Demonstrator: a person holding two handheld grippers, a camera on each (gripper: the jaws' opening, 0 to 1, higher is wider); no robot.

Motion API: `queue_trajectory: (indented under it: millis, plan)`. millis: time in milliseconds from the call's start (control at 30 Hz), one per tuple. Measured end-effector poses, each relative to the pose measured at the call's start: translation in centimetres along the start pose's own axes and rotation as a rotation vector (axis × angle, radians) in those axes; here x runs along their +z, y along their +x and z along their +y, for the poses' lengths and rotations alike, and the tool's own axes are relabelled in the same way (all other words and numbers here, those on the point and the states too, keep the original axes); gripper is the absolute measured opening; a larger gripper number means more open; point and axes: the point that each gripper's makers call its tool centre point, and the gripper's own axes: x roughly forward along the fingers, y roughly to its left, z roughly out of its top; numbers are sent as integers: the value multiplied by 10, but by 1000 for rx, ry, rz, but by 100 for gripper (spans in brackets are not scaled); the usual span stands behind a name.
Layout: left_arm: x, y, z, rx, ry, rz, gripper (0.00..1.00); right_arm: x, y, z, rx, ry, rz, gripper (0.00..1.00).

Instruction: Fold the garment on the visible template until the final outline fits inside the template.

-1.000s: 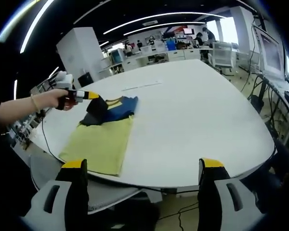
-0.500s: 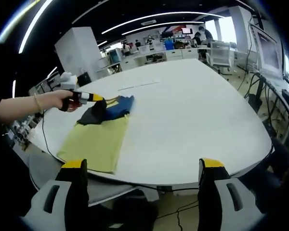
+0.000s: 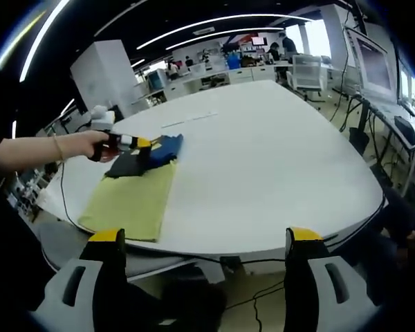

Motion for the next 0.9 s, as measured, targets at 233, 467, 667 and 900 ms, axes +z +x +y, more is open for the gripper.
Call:
queue_trajectory:
  millis: [233, 467, 667, 900]
  plan:
    - [-5, 9, -3, 5, -5, 14, 0, -1, -2, -1, -4, 1, 1, 96]
    - [-14, 18, -5, 7, -20, 33, 0, -3, -4, -4, -6, 8, 2, 96]
    - [-18, 21, -5, 13, -54, 30, 0, -3, -4, -4, -4, 8, 2, 96]
    - [-22, 28, -5, 19, -74, 33, 0, -4, -5, -7, -7, 3, 9, 96]
